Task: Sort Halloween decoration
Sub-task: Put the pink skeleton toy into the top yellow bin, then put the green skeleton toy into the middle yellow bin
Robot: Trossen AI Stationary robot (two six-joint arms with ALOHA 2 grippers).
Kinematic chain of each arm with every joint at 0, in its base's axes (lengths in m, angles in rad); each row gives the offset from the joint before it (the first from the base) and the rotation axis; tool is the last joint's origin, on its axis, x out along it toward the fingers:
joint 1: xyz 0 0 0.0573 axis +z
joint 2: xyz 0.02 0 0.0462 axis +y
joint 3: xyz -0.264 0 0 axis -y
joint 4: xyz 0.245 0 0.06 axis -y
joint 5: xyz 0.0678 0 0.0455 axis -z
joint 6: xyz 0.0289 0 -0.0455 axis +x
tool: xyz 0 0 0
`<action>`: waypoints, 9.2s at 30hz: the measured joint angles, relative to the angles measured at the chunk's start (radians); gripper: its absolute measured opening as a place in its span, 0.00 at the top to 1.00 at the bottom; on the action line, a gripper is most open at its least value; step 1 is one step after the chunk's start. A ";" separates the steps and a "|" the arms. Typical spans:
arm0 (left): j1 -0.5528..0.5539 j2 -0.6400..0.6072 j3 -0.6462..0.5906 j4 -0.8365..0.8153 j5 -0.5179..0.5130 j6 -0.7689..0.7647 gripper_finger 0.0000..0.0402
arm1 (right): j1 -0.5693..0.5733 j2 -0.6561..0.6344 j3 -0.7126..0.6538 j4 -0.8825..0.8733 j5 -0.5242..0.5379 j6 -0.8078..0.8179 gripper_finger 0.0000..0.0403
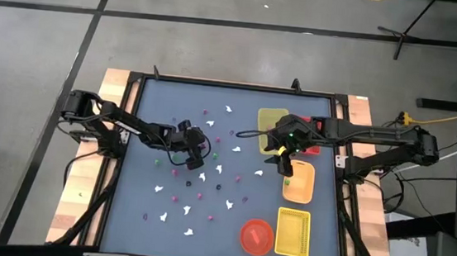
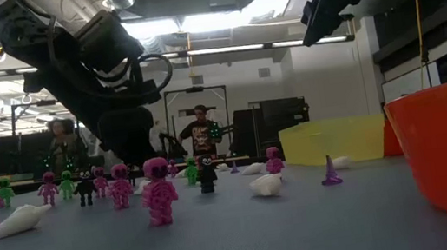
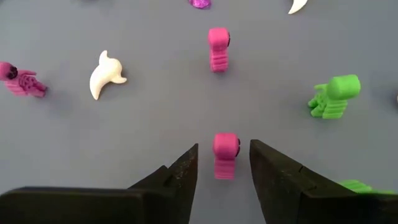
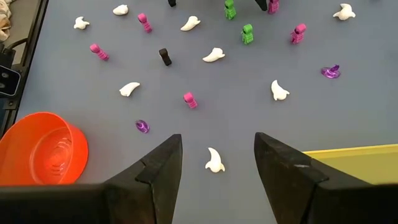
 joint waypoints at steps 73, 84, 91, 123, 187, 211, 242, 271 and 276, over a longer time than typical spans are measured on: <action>0.002 -0.017 0.059 0.725 0.009 0.059 0.96 | 0.000 -0.027 0.000 0.036 0.000 0.000 0.51; 0.020 0.219 0.372 0.721 0.064 0.275 0.96 | 0.000 -0.137 0.000 0.030 -0.001 0.000 0.51; 0.054 0.378 0.543 0.717 0.119 0.287 0.96 | 0.000 -0.188 0.000 0.029 -0.001 0.000 0.51; 0.066 0.612 0.666 0.694 0.113 0.285 0.68 | 0.000 -0.204 0.000 0.029 -0.001 0.000 0.51; -0.072 0.106 0.461 -0.489 0.105 -0.119 0.64 | 0.000 -0.203 0.000 0.028 -0.001 0.001 0.51; -0.071 0.106 0.211 -0.105 0.087 -0.140 0.64 | 0.000 -0.203 0.000 0.028 -0.001 0.001 0.51; -0.071 0.106 0.207 -0.065 0.058 -0.139 0.64 | 0.000 -0.203 0.000 0.028 -0.001 0.001 0.51; -0.071 0.162 0.207 -0.060 0.061 -0.132 0.69 | 0.000 -0.203 0.000 0.028 0.000 0.001 0.51; -0.071 0.162 0.207 -0.060 0.061 -0.132 0.78 | 0.000 -0.203 0.000 0.028 0.000 0.001 0.51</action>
